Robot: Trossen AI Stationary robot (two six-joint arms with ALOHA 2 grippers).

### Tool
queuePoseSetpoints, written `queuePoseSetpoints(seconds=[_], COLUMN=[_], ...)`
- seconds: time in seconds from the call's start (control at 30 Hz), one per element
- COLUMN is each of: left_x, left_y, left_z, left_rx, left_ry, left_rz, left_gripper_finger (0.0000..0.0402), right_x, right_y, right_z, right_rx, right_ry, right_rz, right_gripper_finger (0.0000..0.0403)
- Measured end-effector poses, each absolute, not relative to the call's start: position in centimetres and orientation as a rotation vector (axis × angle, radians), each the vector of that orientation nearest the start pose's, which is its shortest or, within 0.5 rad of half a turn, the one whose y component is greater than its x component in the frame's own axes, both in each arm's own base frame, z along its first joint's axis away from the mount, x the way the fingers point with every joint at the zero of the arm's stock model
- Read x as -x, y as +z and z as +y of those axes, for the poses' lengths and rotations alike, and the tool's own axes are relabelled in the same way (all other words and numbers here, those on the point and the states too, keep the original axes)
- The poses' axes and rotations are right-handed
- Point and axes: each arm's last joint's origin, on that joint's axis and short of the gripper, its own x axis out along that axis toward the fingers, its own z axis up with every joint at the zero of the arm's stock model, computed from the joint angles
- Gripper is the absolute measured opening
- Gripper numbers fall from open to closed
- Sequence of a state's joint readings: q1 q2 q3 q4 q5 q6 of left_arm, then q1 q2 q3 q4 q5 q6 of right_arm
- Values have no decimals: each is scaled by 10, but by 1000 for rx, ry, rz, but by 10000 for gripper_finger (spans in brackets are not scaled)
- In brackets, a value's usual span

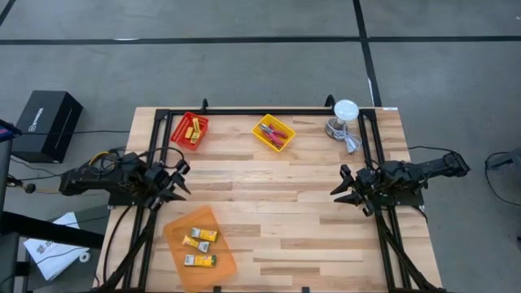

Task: Pick & Place School Supplies
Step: Return to Home Position

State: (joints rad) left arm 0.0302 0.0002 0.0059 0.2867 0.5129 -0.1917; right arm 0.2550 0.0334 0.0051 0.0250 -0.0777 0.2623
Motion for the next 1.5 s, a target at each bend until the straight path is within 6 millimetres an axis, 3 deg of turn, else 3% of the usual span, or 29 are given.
queuePoseSetpoints(seconds=[0.77,0.83,1.0,1.13,1.5], left_x=[-88,-90,-93,-91,-91], left_y=[192,190,193,194,194], left_z=[-20,-18,-5,2,1], left_rx=[101,63,-196,-173,-163], left_ry=[-607,-517,39,357,352], left_rz=[-243,-239,-295,-255,-257], left_gripper_finger=[99,99,99,99,99], right_x=[-96,-96,-96,-96,-96], right_y=[165,165,165,165,165], right_z=[27,27,27,27,27], right_rx=[-260,-260,-260,-260,-260], right_ry=[330,330,331,331,331], right_rz=[47,47,47,47,47], right_gripper_finger=[113,113,113,113,113])
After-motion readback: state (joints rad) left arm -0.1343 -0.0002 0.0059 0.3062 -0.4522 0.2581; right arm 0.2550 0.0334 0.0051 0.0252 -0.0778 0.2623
